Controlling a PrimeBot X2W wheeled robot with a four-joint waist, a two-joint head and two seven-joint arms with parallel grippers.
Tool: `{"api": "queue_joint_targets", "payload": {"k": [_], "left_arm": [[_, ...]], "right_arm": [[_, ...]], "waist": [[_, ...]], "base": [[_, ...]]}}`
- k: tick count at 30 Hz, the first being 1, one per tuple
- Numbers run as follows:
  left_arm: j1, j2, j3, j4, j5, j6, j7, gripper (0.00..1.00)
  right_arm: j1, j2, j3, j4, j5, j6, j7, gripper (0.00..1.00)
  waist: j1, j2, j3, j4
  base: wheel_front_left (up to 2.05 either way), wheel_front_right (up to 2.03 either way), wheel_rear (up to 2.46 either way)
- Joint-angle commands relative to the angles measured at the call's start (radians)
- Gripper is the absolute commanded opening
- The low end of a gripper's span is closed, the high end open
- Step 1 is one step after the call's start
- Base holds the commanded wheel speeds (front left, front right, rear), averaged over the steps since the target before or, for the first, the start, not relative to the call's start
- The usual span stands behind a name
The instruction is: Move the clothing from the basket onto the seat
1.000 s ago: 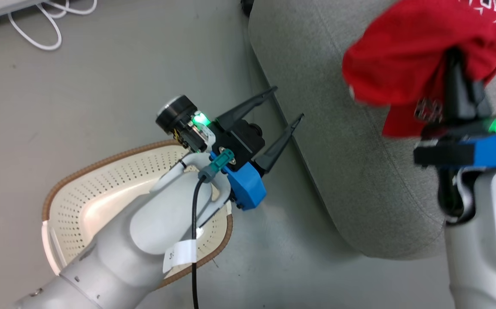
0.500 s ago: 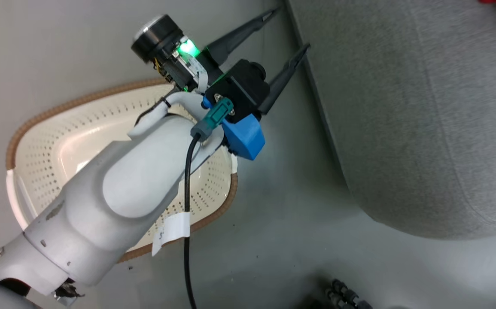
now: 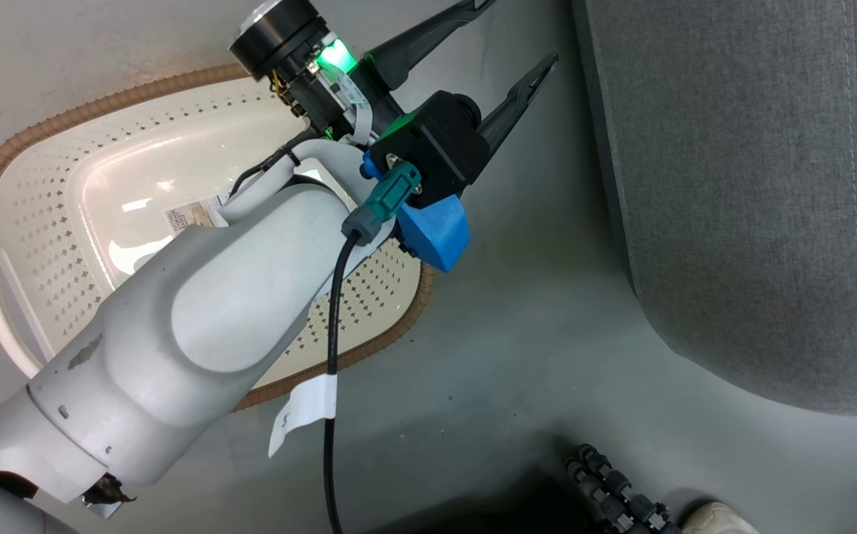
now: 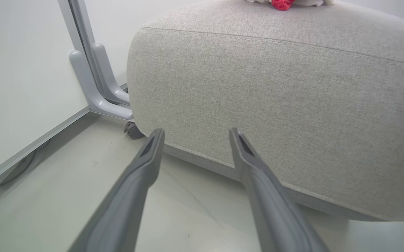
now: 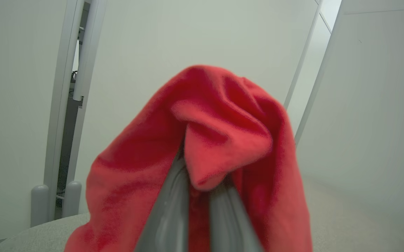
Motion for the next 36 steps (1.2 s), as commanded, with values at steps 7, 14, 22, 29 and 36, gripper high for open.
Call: {"api": "queue_joint_targets", "payload": {"k": [7,14,22,29,36], "left_arm": [[-0.022,-0.001,-0.01,-0.006,-0.003,0.001,-0.009,1.0],[-0.021,-0.007,-0.015,0.005,-0.013,0.006,-0.021,1.0],[0.013,-0.024,-0.025,0.032,-0.027,0.012,-0.049,1.0],[0.051,-0.044,-0.02,0.072,-0.054,0.022,-0.089,1.0],[0.109,-0.061,0.005,0.108,-0.092,0.044,-0.121,1.0]], "right_arm": [[0.074,0.047,-0.01,0.127,-0.01,0.0,0.0,0.0],[0.128,0.096,0.018,0.167,-0.023,0.0,0.0,0.02],[0.221,0.164,0.023,0.111,-0.041,0.0,0.0,1.0],[0.355,0.196,0.046,0.037,-0.04,0.0,0.0,1.0],[0.45,0.222,0.146,-0.047,-0.064,0.0,0.0,1.0]], "waist": [[-0.0001,0.0,-0.002,0.006],[-0.0001,0.0,-0.018,0.009],[-0.0001,0.0,-0.079,0.006],[-0.0001,0.0,-0.178,0.017],[-0.0001,0.0,-0.302,0.04]], "base": [[0.0,0.0,0.0],[0.0,0.0,0.0],[0.0,0.0,0.0],[0.0,0.0,0.0],[0.0,0.0,0.0]]}}
